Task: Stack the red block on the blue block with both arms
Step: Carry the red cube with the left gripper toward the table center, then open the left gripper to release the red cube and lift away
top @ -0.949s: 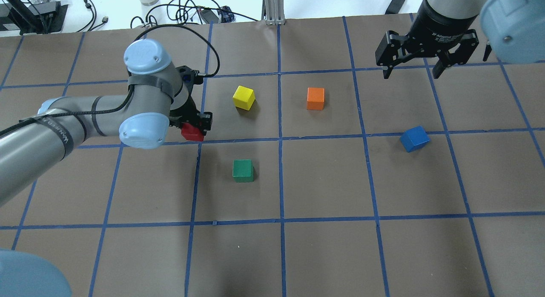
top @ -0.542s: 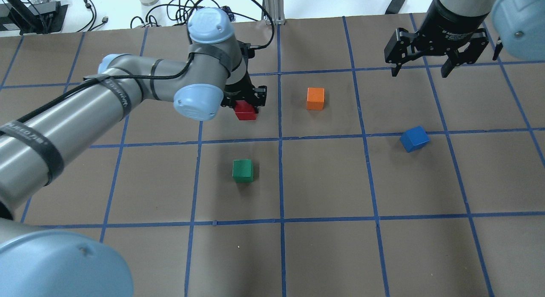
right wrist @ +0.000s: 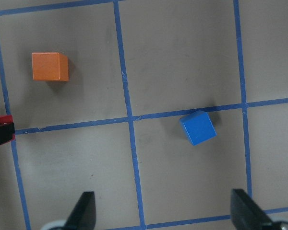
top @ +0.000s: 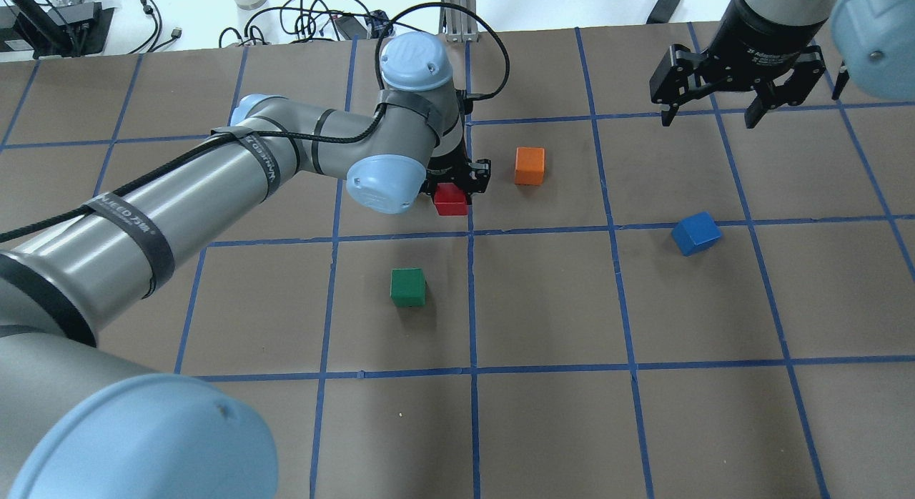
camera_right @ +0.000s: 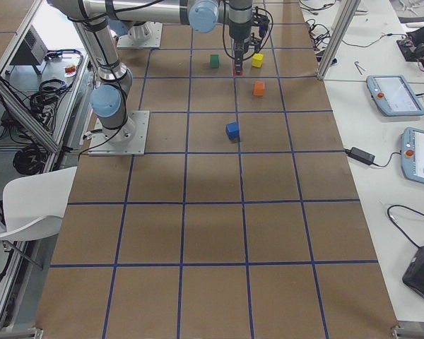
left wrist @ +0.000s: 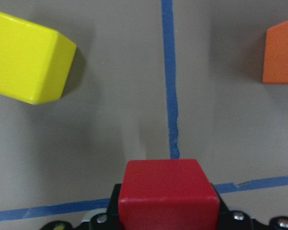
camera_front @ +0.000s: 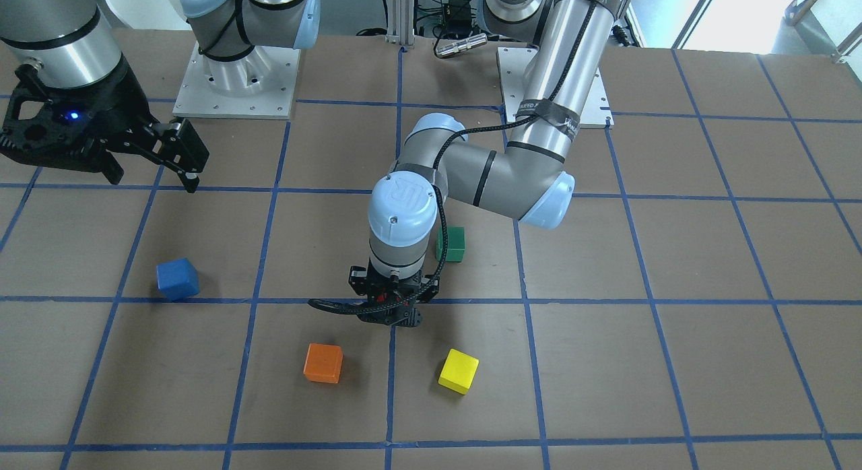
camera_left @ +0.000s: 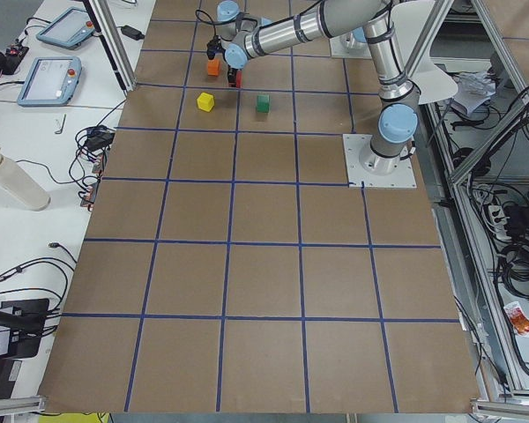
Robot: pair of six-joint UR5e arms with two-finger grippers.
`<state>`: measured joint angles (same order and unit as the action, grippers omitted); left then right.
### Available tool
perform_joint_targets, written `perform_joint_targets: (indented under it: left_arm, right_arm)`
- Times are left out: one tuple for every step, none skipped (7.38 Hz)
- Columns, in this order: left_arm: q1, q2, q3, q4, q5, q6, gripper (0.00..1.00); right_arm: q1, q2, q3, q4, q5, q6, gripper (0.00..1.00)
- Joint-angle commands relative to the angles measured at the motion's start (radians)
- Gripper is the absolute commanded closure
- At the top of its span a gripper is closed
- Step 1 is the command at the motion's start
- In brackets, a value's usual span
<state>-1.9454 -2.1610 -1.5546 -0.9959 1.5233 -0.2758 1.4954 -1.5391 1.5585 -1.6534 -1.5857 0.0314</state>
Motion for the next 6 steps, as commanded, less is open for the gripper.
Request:
perform_joint_targets:
  left_arm:
    - [-0.007,-0.022,-0.004,0.000,0.036,0.004,0.00]
    - [-0.007,-0.008,0.010,-0.003,0.067,0.007,0.00]
    - [-0.004,0.015,0.018,-0.009,0.067,0.007,0.00]
    - [0.025,0.047,0.019,-0.018,0.067,0.009,0.00]
    - [0.058,0.105,0.022,-0.047,0.057,0.012,0.00]
    - [0.092,0.169,0.036,-0.122,0.055,0.035,0.00]
  right_arm:
    - [-0.003,0.002,0.000,0.006,0.000,-0.001,0.00]
    - [-0.003,0.002,0.000,0.006,0.000,-0.001,0.00]
    - [-0.003,-0.001,-0.002,0.007,0.001,0.001,0.00]
    - [-0.001,0.001,-0.002,-0.005,0.006,0.008,0.00]
    - [-0.001,0.008,0.000,0.007,0.009,0.008,0.00]
    - [-0.001,0.010,0.000,0.007,0.010,0.013,0.00]
